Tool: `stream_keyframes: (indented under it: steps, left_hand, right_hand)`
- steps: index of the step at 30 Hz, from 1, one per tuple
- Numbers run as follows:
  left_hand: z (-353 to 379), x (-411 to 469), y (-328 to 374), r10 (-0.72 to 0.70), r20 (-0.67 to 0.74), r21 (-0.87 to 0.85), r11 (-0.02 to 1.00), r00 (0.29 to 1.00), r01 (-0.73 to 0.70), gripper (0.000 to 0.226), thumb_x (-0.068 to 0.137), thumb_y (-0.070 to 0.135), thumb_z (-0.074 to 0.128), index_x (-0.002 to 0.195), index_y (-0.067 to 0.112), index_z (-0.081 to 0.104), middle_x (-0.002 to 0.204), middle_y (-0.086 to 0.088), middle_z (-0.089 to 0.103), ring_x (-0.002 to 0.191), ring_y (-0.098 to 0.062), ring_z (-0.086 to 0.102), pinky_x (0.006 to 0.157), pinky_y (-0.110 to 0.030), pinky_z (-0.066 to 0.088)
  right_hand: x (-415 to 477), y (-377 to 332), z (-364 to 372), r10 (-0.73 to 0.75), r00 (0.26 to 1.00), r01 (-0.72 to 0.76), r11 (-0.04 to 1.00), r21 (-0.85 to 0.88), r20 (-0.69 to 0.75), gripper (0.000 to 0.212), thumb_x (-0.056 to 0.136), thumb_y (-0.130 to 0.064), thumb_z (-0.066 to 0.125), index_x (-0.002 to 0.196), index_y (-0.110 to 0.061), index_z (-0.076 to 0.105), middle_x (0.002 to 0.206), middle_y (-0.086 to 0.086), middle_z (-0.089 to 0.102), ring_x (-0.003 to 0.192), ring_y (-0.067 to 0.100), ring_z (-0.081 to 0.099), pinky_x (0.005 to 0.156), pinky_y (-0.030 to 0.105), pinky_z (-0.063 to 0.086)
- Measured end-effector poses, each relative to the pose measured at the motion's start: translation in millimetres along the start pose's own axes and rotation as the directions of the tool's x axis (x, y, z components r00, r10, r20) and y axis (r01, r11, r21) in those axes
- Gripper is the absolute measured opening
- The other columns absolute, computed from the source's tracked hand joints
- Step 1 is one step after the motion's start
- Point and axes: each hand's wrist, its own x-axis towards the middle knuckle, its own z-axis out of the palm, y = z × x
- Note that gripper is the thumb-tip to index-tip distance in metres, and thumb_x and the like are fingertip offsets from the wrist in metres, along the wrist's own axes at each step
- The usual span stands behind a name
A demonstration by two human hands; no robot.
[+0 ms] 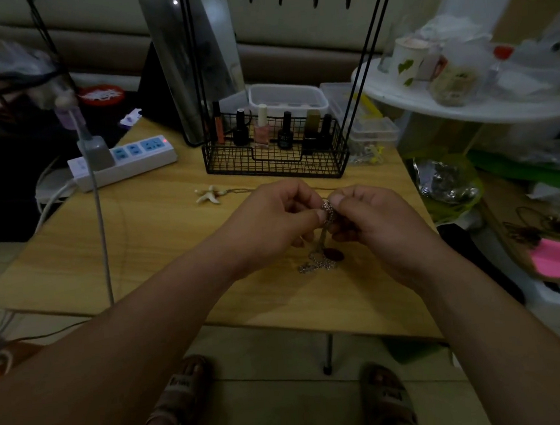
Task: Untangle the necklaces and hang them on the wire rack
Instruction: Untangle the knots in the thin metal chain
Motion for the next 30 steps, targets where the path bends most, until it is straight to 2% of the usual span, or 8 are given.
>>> stream_keyframes:
  steps: [4,11,16,21,24,27,30]
  left_hand:
    - [-0.9,-0.6,2.2,0.005,0.009,-0.017,1.0,1.0,-0.005,0.005,0.098,0.008,0.067,0.095,0.012,0.067,0.079,0.001,0.071,0.073,-0.013,0.066,0.068,-0.032,0.056]
    - [-0.9,0.9,2.2,-0.004,0.013,-0.08,0.997,1.0,0.005,0.005,0.097,0.007,0.067,0.1,0.011,0.066,0.085,-0.007,0.071,0.075,-0.02,0.068,0.071,-0.036,0.058]
    - [0.5,0.2,1.4,0.001,0.017,-0.021,1.0,1.0,-0.001,0.005,0.097,0.009,0.071,0.097,0.012,0.067,0.074,-0.001,0.071,0.072,-0.016,0.069,0.068,-0.029,0.058]
    - [-2.3,-0.5,3.4,-0.006,0.008,-0.023,1.0,1.0,0.006,0.004,0.1,0.013,0.067,0.099,0.011,0.063,0.08,-0.003,0.071,0.072,-0.015,0.069,0.071,-0.036,0.059]
    - [-1.5,-1.9,2.9,-0.016,0.007,-0.036,0.999,1.0,0.016,0.005,0.104,0.013,0.06,0.099,0.011,0.061,0.086,-0.004,0.072,0.072,-0.017,0.069,0.072,-0.038,0.059]
    - [0.1,-1.8,1.6,0.008,0.006,-0.023,1.0,1.0,-0.008,0.005,0.103,0.009,0.059,0.098,0.012,0.059,0.086,-0.008,0.068,0.073,-0.019,0.068,0.072,-0.042,0.06]
    - [-0.5,0.8,-0.5,0.013,-0.034,-0.037,0.999,0.999,-0.015,0.007,0.101,0.01,0.063,0.096,0.014,0.06,0.084,-0.006,0.065,0.073,-0.018,0.066,0.07,-0.041,0.059]
  right_hand:
    - [-0.6,-0.8,-0.1,0.011,0.999,-0.013,0.999,0.029,0.045,0.022,0.105,-0.019,0.053,0.098,-0.009,0.071,0.081,-0.002,0.073,0.08,0.013,0.067,0.078,0.034,0.055]
    - [-0.8,-2.2,0.4,0.021,0.998,-0.024,0.998,0.056,0.06,0.024,0.107,-0.017,0.049,0.099,-0.005,0.069,0.081,0.004,0.07,0.077,0.015,0.065,0.074,0.031,0.053]
    - [-1.9,-1.8,1.6,0.007,0.999,-0.006,1.0,-0.008,0.048,0.023,0.106,-0.019,0.052,0.099,-0.006,0.07,0.083,0.005,0.071,0.079,0.016,0.065,0.079,0.036,0.055]
    - [-3.6,-2.9,3.3,-0.003,1.0,0.003,0.997,-0.082,0.002,0.02,0.107,-0.022,0.052,0.101,-0.013,0.069,0.095,0.007,0.075,0.083,0.014,0.067,0.086,0.038,0.057]
    - [-4.8,-3.2,4.6,-0.004,1.0,0.004,0.991,-0.131,0.002,0.02,0.107,-0.022,0.051,0.104,-0.011,0.068,0.102,0.012,0.075,0.091,0.018,0.069,0.089,0.039,0.056]
    - [-5.2,-3.6,4.7,0.028,0.999,-0.027,0.997,-0.07,0.016,0.018,0.106,-0.021,0.051,0.102,-0.013,0.066,0.097,0.005,0.077,0.092,0.017,0.072,0.083,0.033,0.056]
    - [-5.3,-3.8,3.1,0.038,0.997,-0.038,0.999,0.006,0.062,0.011,0.103,-0.017,0.056,0.108,-0.011,0.064,0.096,0.008,0.075,0.089,0.021,0.073,0.079,0.035,0.056]
